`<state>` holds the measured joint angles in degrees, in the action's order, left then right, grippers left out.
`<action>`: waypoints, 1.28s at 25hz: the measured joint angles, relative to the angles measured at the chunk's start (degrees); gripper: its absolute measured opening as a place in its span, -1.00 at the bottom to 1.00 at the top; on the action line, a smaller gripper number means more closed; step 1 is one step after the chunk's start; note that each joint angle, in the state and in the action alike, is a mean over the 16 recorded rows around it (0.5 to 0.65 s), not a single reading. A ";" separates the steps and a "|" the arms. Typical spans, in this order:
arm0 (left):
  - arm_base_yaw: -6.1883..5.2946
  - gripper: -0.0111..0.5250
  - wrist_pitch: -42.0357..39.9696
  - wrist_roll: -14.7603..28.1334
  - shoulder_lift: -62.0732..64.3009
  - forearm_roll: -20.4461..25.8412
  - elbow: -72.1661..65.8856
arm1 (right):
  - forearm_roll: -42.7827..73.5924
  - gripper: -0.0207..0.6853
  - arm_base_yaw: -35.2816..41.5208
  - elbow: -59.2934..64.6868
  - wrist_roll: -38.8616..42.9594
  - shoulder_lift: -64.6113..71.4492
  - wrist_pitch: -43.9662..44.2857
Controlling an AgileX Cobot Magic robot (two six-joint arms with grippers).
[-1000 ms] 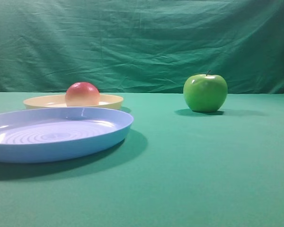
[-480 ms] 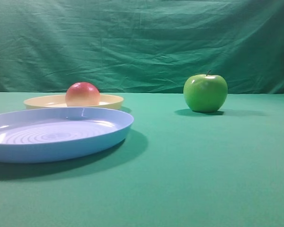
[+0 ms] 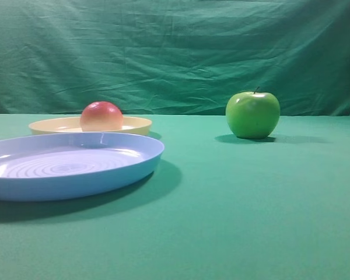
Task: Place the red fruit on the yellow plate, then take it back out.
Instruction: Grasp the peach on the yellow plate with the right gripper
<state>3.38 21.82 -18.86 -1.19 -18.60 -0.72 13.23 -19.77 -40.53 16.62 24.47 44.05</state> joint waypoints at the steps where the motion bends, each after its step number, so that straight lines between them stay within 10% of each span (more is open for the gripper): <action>1: 0.00 -0.96 0.00 0.00 0.00 0.00 0.00 | 0.03 -0.94 1.92 2.31 0.02 -1.63 -2.16; 13: 0.00 -0.96 0.00 0.00 0.00 0.00 0.00 | 0.22 -0.94 15.91 28.21 0.09 -18.91 -19.34; 32: 0.00 -0.96 0.00 0.00 0.00 0.00 0.00 | 0.24 -0.94 17.46 42.02 -1.34 -25.08 -22.30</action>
<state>3.38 21.82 -18.86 -1.19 -18.60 -0.72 13.47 -2.31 1.49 15.29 -0.61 21.76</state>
